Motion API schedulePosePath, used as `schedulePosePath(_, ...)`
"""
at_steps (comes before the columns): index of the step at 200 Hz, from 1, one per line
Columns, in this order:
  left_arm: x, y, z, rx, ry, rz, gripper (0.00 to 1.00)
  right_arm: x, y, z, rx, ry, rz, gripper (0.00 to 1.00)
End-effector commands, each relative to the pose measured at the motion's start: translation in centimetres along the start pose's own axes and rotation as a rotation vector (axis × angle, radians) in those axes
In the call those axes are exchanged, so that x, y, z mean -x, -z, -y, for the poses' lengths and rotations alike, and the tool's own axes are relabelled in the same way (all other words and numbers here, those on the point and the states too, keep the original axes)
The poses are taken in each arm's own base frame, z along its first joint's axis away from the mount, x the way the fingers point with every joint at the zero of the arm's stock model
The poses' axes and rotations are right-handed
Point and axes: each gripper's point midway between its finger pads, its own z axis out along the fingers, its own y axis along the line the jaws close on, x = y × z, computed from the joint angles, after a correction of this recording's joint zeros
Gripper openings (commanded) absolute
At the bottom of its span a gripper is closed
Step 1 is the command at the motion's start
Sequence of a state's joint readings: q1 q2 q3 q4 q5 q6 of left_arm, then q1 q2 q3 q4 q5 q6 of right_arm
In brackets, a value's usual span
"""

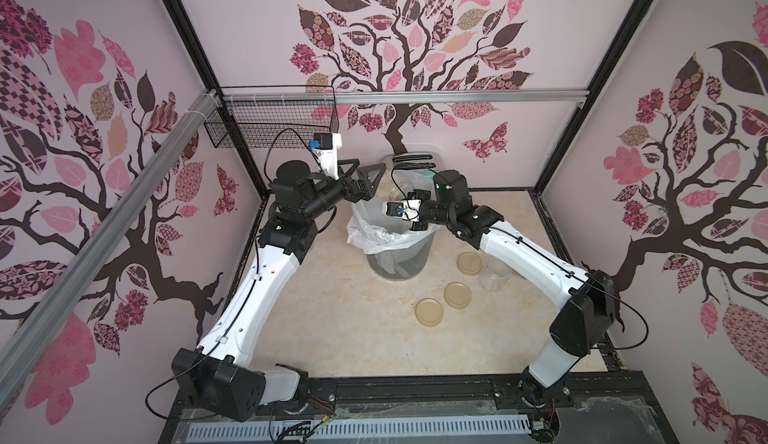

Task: Empty moldy rice from jars
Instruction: Pour the moldy rice from the jar into the trash bin.

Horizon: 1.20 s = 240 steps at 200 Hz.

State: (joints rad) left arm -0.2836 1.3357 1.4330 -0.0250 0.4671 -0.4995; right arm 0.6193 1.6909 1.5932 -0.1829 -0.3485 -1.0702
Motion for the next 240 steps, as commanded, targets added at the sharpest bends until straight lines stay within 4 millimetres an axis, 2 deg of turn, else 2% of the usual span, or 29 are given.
schedulePosePath(1, 1.1, 0.4, -0.1, 0.003, 0.331, 0.051, 0.98, 4.6, 3.5, 4.6, -0.144, 0.075, 0.112, 0.0)
schedulePosePath(50, -0.4, -0.7, -1.1, -0.003, 0.674, 0.017, 0.98, 5.7, 4.8, 5.0, -0.157, 0.086, 0.141, 0.0)
schedulePosePath(64, -1.3, -1.0, -1.7, 0.0, 0.764, 0.004, 0.98, 6.0, 5.1, 5.0, -0.157, 0.086, 0.15, 0.0)
schedulePosePath(92, -4.3, -1.7, -3.2, 0.024, 0.957, -0.048, 0.98, 6.3, 5.4, 5.1, -0.16, 0.086, 0.158, 0.0)
schedulePosePath(115, -5.5, -2.2, -4.0, 0.049, 0.993, -0.073, 0.98, 6.5, 5.6, 5.0, -0.154, 0.079, 0.17, 0.0)
schedulePosePath(153, -6.2, -3.7, -4.7, 0.028, 1.071, -0.087, 0.98, 6.8, 5.8, 4.8, -0.146, 0.079, 0.186, 0.0)
schedulePosePath(157, -5.7, -3.9, -4.4, -0.004, 1.066, -0.076, 0.98, 6.9, 5.8, 4.7, -0.145, 0.078, 0.188, 0.0)
schedulePosePath(240, -7.2, -6.7, -3.0, -0.071, 1.132, -0.118, 0.98, 6.8, 5.5, 4.3, -0.124, 0.074, 0.191, 0.0)
